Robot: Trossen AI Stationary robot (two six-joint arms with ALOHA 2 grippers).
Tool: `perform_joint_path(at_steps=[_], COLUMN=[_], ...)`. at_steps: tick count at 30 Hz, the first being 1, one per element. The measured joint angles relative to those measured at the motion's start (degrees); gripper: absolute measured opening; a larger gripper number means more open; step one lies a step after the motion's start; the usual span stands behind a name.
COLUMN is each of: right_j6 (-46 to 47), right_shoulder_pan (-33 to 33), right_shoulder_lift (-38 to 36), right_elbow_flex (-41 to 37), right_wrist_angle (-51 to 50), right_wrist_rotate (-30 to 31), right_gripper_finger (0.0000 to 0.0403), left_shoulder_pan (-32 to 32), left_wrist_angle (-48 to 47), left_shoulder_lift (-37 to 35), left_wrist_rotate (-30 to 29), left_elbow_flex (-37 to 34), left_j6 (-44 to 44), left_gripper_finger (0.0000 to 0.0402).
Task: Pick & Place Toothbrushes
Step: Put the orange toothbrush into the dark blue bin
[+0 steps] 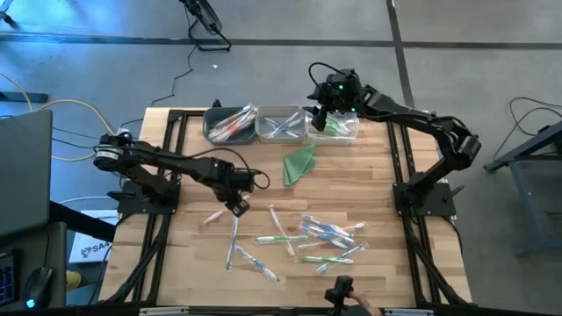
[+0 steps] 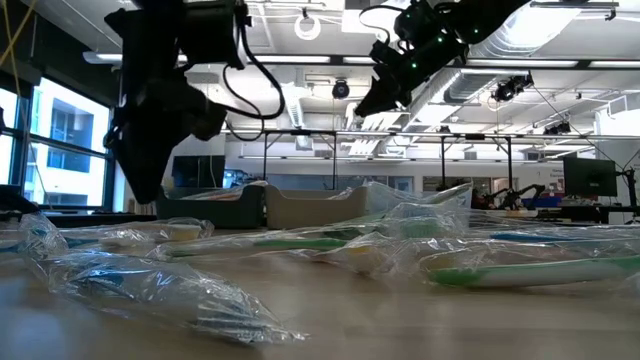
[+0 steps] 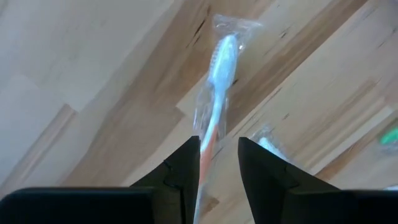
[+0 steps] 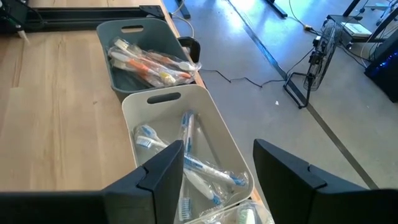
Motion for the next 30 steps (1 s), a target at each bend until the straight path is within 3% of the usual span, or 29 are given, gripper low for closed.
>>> perform_joint_path(at_steps=[21, 30], right_j6=[0.0, 0.0], right_shoulder_pan=[0.0, 0.0], right_shoulder_lift=[0.0, 0.0], right_elbow_flex=[0.0, 0.0], right_wrist_angle=[0.0, 0.0], right_wrist_rotate=[0.0, 0.0], right_gripper_finger=[0.0188, 0.0188], left_shoulder_pan=[0.1, 0.1], left_wrist_angle=[11.5, 12.0], left_shoulder_lift=[0.0, 0.0], left_wrist_rotate=[-2.1, -2.1], left_elbow_flex=[-8.0, -10.0], left_j6=[-1.0, -1.0], left_gripper_finger=[0.0106, 0.0106])
